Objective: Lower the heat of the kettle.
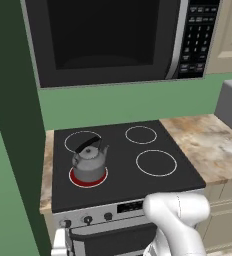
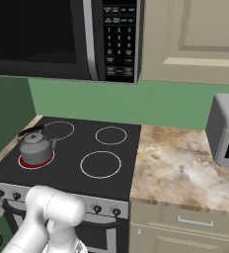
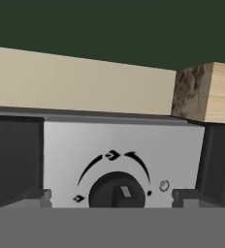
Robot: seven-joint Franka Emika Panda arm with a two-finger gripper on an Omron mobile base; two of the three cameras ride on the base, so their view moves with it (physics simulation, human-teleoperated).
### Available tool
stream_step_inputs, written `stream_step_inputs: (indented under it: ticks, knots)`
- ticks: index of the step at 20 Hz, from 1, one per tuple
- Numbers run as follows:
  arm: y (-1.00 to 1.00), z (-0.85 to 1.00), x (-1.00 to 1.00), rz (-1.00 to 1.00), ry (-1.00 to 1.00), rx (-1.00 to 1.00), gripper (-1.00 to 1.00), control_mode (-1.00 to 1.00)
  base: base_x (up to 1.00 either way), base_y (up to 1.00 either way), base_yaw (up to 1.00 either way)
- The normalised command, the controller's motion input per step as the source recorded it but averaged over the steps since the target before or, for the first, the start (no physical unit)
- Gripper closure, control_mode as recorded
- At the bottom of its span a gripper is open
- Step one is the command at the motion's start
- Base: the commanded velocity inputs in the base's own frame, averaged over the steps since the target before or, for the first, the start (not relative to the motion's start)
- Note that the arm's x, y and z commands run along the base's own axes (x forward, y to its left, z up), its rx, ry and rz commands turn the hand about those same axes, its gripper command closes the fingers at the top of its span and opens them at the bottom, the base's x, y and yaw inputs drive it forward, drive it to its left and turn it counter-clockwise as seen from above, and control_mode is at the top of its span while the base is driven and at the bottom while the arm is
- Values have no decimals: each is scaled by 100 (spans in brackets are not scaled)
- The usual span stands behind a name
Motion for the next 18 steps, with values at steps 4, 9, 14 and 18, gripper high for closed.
stream_step_inputs:
  ticks: [4,9,14,18]
  knots:
    - [-9,8,26,0,0,0,-100,-100,0,0,0]
    - [-11,3,31,0,1,0,100,-100,0,0,0]
    - [-10,1,34,0,2,0,100,-100,0,0,0]
    - [-18,8,31,0,1,4,100,-100,0,0,0]
